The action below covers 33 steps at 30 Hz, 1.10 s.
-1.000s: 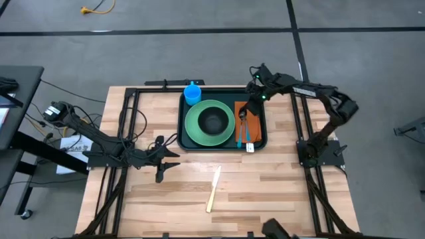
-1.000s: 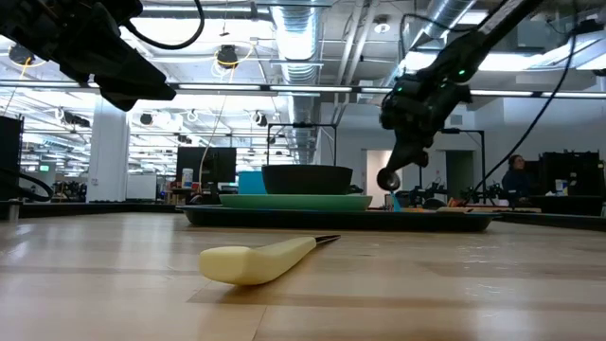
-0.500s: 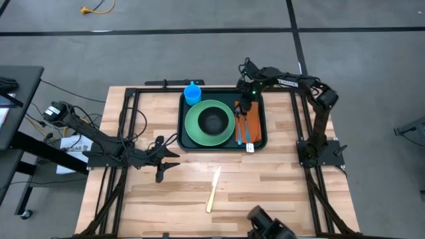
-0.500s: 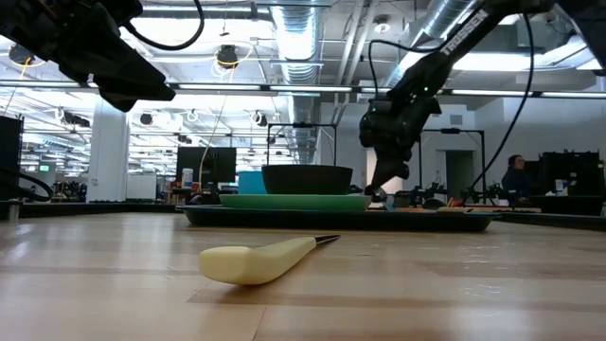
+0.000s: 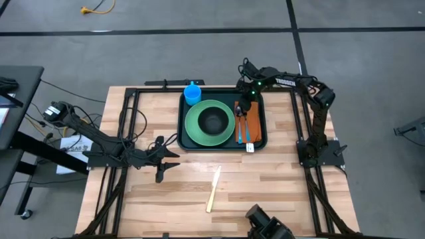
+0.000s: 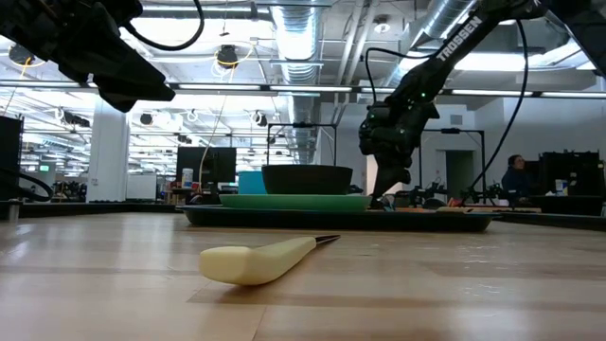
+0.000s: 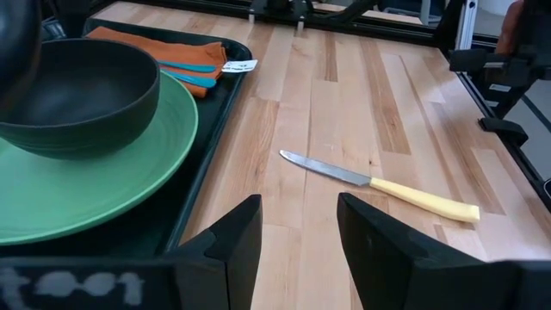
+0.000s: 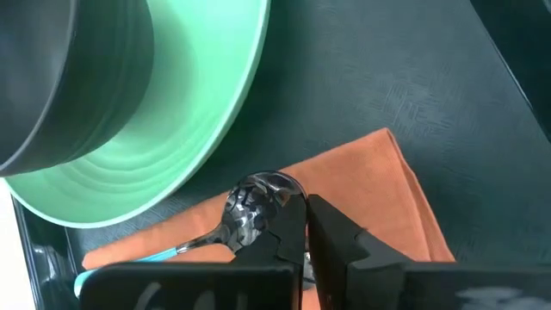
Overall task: Set up tray
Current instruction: Put the blue spoon beside the blue fork on the brown table napkin on the black serving tray, then put the yellow table knife beside the blue fork on the brown table napkin on the black serving tray
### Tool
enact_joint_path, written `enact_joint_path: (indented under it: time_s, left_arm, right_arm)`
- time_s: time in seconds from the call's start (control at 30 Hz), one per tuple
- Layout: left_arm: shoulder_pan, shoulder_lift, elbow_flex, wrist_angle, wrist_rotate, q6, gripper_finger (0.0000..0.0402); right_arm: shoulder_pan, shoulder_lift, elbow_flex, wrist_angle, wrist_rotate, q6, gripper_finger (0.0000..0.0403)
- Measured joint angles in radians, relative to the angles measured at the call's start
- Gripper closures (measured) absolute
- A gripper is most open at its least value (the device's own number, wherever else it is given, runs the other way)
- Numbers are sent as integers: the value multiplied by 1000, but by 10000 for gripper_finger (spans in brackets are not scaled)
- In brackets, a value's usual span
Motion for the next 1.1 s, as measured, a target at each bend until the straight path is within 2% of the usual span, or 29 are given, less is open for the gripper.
enact_joint_path:
  time_s: [0.27, 0.53, 0.9, 1.1]
  left_arm:
    - [0, 0, 0, 0, 0, 0, 259]
    - [0, 0, 0, 0, -1, -1, 259]
    - [0, 0, 0, 0, -1, -1, 259]
    - [0, 0, 0, 0, -1, -1, 259]
  right_arm:
    - [0, 0, 0, 16, 1, 3, 403]
    - [5, 0, 0, 20, 52, 30, 400]
    - [18, 0, 0, 29, 52, 30, 352]
    - [18, 0, 0, 28, 52, 25, 347]
